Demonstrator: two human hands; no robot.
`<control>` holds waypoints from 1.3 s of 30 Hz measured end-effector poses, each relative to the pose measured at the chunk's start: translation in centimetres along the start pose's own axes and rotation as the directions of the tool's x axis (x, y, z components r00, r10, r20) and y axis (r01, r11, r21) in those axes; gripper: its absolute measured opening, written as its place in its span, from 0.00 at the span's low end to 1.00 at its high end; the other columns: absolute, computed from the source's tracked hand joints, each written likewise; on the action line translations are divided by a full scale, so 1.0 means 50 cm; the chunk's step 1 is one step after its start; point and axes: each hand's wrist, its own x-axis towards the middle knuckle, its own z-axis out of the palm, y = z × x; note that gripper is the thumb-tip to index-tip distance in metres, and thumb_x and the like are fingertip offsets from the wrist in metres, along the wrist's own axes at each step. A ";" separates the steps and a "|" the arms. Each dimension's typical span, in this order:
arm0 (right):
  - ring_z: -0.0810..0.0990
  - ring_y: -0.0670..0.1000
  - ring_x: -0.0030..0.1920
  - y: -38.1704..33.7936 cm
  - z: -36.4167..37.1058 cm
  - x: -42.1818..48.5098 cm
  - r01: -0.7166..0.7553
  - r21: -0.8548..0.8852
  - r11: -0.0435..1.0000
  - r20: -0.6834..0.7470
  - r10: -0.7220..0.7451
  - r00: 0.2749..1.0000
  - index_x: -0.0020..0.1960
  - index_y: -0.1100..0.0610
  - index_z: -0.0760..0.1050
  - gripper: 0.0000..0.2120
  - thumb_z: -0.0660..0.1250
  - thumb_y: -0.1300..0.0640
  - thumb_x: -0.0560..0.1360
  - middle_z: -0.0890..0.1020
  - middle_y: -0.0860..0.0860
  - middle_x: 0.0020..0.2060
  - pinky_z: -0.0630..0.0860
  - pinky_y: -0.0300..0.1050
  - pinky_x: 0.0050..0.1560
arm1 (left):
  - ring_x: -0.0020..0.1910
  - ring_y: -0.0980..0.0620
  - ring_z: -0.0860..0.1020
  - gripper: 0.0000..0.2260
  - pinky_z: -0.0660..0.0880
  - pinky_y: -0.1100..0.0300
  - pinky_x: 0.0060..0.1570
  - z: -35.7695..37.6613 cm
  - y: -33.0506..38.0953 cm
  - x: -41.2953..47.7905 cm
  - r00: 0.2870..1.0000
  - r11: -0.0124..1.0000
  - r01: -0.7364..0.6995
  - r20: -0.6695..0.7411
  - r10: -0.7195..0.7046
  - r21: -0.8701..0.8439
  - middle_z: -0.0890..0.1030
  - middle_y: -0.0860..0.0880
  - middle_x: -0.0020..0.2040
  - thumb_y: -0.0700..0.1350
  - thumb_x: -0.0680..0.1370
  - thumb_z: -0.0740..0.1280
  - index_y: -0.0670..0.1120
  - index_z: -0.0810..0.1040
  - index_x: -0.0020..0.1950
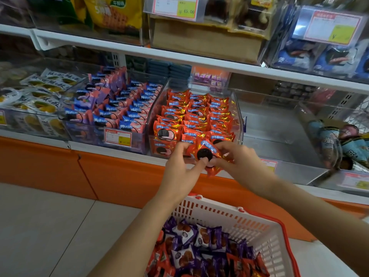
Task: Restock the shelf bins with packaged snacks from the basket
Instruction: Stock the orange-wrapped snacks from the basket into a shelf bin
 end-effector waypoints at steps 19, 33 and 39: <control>0.78 0.55 0.55 0.050 -0.021 0.141 0.048 -0.685 0.727 0.068 -0.002 0.998 0.69 0.54 0.62 0.20 0.61 0.53 0.80 0.76 0.54 0.61 0.76 0.46 0.47 | 0.77 0.45 0.48 0.30 0.45 0.47 0.75 0.023 -0.069 0.058 0.973 0.424 -0.205 0.136 0.188 0.882 0.54 0.46 0.77 0.47 0.81 0.59 0.48 0.47 0.78; 0.78 0.53 0.57 0.068 -0.001 0.134 0.056 -0.734 0.677 0.034 -0.045 0.998 0.68 0.57 0.64 0.21 0.64 0.52 0.79 0.77 0.54 0.61 0.77 0.46 0.52 | 0.77 0.46 0.45 0.32 0.49 0.49 0.75 0.026 -0.073 0.055 0.977 0.449 -0.189 0.123 0.171 0.873 0.50 0.48 0.78 0.48 0.81 0.59 0.49 0.42 0.78; 0.71 0.54 0.66 0.076 -0.002 0.102 0.170 -0.741 0.650 0.133 -0.106 0.985 0.72 0.55 0.60 0.22 0.61 0.55 0.80 0.71 0.54 0.67 0.75 0.48 0.59 | 0.77 0.47 0.46 0.32 0.50 0.50 0.75 0.027 -0.077 0.057 0.976 0.445 -0.185 0.112 0.186 0.876 0.51 0.48 0.77 0.47 0.81 0.60 0.49 0.43 0.78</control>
